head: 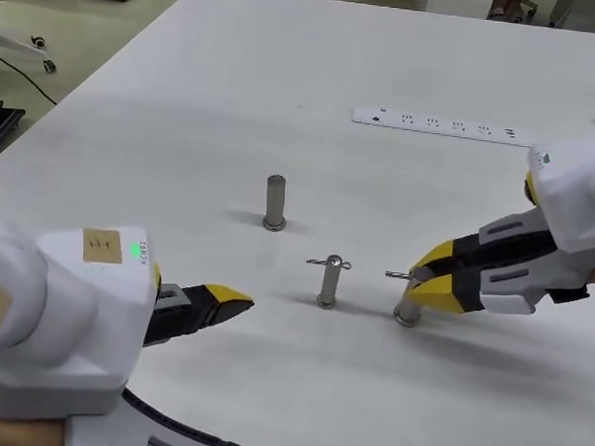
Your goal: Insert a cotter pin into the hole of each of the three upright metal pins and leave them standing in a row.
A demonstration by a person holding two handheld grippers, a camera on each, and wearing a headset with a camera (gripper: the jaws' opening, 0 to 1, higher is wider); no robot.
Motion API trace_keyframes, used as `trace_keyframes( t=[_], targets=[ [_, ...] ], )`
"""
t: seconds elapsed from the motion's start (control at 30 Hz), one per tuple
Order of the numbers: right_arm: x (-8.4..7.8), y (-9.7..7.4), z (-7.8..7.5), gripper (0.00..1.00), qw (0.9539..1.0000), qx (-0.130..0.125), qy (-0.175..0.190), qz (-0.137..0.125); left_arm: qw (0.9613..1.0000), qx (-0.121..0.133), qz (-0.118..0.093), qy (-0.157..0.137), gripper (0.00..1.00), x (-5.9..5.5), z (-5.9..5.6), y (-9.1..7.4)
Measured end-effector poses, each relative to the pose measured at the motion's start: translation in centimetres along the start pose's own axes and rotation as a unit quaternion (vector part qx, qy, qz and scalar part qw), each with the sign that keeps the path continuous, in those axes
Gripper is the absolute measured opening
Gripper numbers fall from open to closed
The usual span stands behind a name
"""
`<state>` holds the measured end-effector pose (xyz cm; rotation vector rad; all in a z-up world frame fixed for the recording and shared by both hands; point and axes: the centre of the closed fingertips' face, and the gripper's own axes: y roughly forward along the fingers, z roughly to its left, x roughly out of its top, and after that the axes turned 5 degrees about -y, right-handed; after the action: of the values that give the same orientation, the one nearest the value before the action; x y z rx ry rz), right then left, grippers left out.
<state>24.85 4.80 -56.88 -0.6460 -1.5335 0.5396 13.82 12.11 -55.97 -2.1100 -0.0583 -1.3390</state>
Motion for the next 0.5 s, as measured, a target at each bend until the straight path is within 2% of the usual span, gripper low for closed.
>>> trace_keyframes(
  t=[0.23,0.5],
  targets=[
    [0.0,0.0,-0.17,0.08,0.9999,0.009,-0.007,-0.005,1.0,-0.004,0.003,-0.006,0.99,-0.17,-0.47,0.01],
    [0.04,-0.02,-0.09,0.09,0.9998,0.014,-0.006,-0.009,0.9999,0.01,0.005,-0.012,0.99,-0.29,0.2,-0.41]
  ],
)
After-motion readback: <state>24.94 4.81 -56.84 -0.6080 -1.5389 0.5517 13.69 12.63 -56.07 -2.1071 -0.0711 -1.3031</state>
